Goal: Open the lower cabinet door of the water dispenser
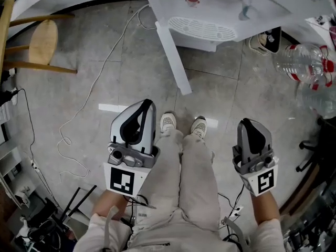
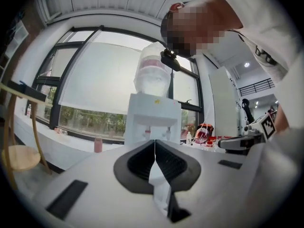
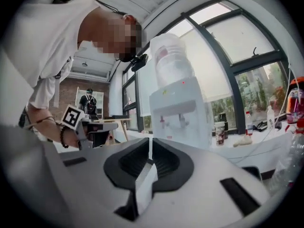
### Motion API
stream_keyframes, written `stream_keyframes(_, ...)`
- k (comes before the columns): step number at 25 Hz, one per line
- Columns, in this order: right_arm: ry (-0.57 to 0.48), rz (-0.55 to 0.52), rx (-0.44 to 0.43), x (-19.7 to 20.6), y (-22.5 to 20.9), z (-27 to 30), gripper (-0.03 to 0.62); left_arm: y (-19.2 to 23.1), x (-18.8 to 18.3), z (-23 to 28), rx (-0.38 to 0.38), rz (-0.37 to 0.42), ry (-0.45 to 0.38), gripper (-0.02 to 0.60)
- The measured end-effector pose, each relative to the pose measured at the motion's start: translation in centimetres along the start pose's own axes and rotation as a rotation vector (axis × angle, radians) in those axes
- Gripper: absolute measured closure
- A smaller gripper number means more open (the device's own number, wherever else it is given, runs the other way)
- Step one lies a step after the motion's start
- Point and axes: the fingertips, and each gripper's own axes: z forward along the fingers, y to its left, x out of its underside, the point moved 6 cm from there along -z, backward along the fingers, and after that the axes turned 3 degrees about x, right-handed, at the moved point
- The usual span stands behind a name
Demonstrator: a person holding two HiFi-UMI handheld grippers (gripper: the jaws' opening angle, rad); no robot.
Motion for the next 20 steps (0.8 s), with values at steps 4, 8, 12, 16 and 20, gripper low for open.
stream_keyframes(4,0.032,0.032,0.063,-12.1,2.1,-1.5,0.563,-0.5,-11.6,-1.9,-0.025,0.002,0.016,0.574)
stream_keyframes(8,0.059,0.037,0.112,-22.8,3.7,-2.8,0.562,-0.8,-22.4,-3.1,-0.038,-0.014,-0.011,0.574)
stream_keyframes(12,0.030,0.031,0.177,-33.2,5.5,-5.6,0.562,-1.6,-32.0,-5.4,-0.053,-0.013,-0.024,0.574)
stream_keyframes(16,-0.023,-0.027,0.219,-40.6,6.0,-9.1,0.562,-2.9,-38.4,-7.4,-0.100,0.013,-0.070,0.574)
stream_keyframes(20,-0.046,-0.040,0.264,-43.8,5.2,-13.3,0.562,-6.3,-41.1,-9.3,-0.133,0.064,-0.082,0.574)
